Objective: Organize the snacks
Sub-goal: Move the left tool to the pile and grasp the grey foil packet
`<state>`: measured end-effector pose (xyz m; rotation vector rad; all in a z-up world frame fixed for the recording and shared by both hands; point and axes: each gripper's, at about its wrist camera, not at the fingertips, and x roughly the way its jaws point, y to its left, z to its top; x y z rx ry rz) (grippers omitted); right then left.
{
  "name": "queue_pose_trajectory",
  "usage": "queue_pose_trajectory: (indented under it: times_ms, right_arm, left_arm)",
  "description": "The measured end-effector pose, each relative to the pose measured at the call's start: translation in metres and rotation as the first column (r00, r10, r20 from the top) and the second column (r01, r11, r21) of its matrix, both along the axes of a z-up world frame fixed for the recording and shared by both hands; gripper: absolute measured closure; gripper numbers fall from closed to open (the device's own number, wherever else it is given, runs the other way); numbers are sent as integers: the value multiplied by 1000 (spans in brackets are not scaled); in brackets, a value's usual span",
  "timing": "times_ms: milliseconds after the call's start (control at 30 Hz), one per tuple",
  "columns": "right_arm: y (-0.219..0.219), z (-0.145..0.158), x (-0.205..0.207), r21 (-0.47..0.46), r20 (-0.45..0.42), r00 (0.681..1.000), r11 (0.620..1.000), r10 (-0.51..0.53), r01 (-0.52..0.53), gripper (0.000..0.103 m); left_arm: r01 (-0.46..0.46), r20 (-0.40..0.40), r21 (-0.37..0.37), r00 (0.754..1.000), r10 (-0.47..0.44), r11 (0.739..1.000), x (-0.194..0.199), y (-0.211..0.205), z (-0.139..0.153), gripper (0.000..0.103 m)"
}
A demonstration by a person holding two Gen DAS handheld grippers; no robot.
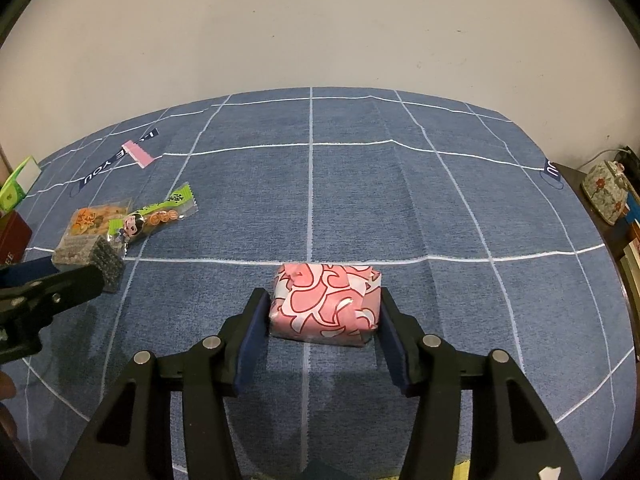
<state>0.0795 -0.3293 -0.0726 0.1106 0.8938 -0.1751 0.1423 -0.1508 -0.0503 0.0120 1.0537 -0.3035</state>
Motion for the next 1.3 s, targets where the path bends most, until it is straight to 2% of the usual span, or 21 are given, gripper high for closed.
queue_pose_trajectory:
  times_ms: [267, 367, 433, 500, 567, 1300]
  right_arm:
    - [1, -1, 0, -1, -1, 1000, 1000, 1, -1, 51]
    - [1, -1, 0, -2, -1, 1000, 1000, 1, -1, 51]
    - [1, -1, 0, -2, -1, 1000, 1000, 1, -1, 51]
    - [1, -1, 0, -2, -1, 1000, 1000, 1, -1, 51]
    - [1, -1, 0, -2, -1, 1000, 1000, 0, 0, 51]
    - [1, -1, 0, -1, -2, 1000, 1000, 0, 0, 51]
  left_arm:
    - [-82, -36, 17, 996, 82, 997, 13, 3, -9, 22]
    - [-89, -21, 45, 996, 90, 995, 11, 0, -7, 22]
    - [-87, -9, 65, 996, 88, 994, 10, -2, -6, 25]
    - [-70, -16, 44, 997, 70, 997, 10, -4, -5, 38]
    - [-62, -16, 52, 998, 63, 997, 7, -5, -5, 40]
    - [1, -19, 48, 1000, 0, 999, -26, 0, 14, 41]
